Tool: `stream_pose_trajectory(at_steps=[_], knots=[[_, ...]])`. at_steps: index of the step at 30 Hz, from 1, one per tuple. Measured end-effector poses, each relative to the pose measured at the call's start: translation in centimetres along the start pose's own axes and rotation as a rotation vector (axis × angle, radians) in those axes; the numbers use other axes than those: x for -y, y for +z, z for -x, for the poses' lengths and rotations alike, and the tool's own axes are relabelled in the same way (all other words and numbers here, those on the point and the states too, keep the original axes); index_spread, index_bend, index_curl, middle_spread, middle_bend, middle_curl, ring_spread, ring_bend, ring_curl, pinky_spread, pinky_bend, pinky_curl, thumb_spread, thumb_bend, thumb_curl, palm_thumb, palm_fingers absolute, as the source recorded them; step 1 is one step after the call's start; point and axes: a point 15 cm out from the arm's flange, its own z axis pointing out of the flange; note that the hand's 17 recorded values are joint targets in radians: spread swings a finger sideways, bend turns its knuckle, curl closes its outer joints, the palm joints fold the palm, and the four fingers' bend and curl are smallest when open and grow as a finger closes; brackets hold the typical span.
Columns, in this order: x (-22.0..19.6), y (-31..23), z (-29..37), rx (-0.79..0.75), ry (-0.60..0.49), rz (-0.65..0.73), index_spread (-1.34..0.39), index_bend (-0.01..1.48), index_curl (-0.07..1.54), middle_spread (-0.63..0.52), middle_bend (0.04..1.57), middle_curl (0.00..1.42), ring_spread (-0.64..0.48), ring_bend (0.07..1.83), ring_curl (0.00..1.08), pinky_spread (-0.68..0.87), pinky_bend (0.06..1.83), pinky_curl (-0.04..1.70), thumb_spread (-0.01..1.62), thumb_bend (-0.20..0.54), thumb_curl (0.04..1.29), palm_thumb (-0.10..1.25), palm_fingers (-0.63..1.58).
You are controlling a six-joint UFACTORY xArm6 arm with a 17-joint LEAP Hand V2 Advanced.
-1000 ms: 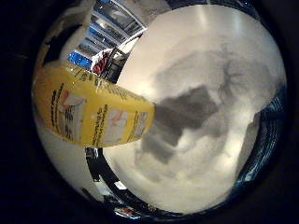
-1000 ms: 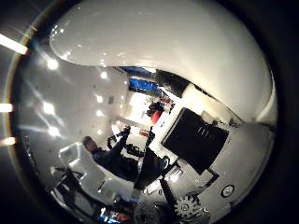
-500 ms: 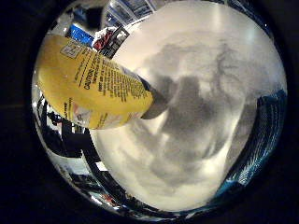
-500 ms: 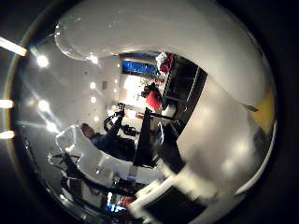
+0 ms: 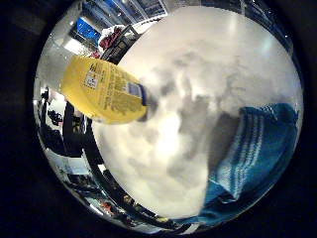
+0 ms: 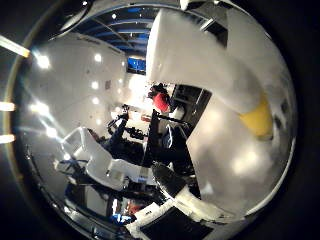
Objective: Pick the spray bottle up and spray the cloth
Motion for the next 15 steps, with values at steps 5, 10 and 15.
stream_pose_trajectory(at_steps=[5,10,15], knots=[[-1.3,-3.7,-1.9,-0.076,0.002,0.023,-0.4,0.15,0.24,0.03,0.19,0.29,0.04,0.37,0.27,0.38,0.47,0.42,0.94,-0.03,0.3,0.49,0.0],[-2.9,-9.3,-4.2,-0.165,0.031,0.019,-0.4,0.16,0.25,0.03,0.19,0.3,0.03,0.37,0.27,0.38,0.47,0.4,0.94,-0.03,0.29,0.49,0.01],[-5.0,-13.8,-4.3,-0.222,0.058,0.037,-0.4,0.17,0.26,0.02,0.19,0.3,0.04,0.36,0.27,0.38,0.47,0.37,0.94,-0.03,0.29,0.48,0.03]])
